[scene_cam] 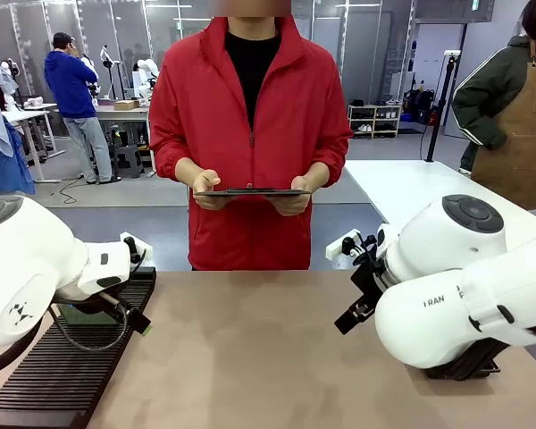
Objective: Inspect the PCB.
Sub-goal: Pick up the Blank PCB and present it to the human.
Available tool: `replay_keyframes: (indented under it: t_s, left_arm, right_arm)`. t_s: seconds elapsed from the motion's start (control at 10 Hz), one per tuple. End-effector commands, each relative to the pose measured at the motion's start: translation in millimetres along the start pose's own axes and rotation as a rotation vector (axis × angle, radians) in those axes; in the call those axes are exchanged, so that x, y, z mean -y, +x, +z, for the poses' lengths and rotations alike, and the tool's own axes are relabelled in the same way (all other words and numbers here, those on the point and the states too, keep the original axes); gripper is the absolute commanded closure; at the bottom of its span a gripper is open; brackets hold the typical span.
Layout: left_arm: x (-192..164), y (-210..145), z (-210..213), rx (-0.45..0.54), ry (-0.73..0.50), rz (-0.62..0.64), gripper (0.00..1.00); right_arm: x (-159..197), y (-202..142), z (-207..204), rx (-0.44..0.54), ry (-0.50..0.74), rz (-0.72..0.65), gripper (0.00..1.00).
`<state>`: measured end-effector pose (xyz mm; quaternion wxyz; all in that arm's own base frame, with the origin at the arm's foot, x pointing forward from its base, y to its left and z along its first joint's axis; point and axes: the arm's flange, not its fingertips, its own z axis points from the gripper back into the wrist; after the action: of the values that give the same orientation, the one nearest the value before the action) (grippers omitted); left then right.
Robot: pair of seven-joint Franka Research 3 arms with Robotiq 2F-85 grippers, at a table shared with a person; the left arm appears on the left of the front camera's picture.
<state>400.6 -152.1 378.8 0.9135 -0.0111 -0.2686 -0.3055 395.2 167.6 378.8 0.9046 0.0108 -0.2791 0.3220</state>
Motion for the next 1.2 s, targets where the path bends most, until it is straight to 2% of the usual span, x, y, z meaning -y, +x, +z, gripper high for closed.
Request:
replay_keyframes:
  t_s: [0.0,0.2,0.5,0.7,0.8,0.9,1.0,1.1]
  left_arm:
    - [-4.5,14.6,44.2,-0.01,-0.086,-0.031,0.0]
    - [-18.7,12.5,83.6,-0.015,-0.214,0.033,0.0]
    - [-65.6,-18.8,136.1,0.008,-0.604,0.167,0.0]
    - [-100.0,-61.0,155.8,0.081,-0.776,0.295,0.0]
    - [-118.5,-93.6,165.0,0.13,-0.934,0.341,0.0]
    - [-134.4,-127.2,171.2,0.121,-1.001,0.377,0.0]
    - [-149.5,-163.2,181.4,0.227,-1.067,0.399,0.0]
    - [-163.8,-201.6,188.2,0.311,-1.078,0.466,0.0]
  right_arm:
    - [12.1,19.1,33.4,-0.006,0.051,-0.039,0.0]
    - [21.1,21.2,61.3,-0.03,0.172,-0.083,0.0]
    - [64.2,-9.0,103.2,0.01,0.57,-0.256,0.0]
    - [89.4,-54.3,117.7,0.027,0.781,-0.337,0.0]
    - [104.7,-85.0,124.0,0.08,0.865,-0.415,0.0]
    - [117.7,-117.0,127.7,0.118,0.919,-0.504,0.0]
    - [128.6,-153.4,132.7,0.182,0.959,-0.597,0.0]
    - [133.6,-191.3,139.0,0.268,0.969,-0.666,0.0]
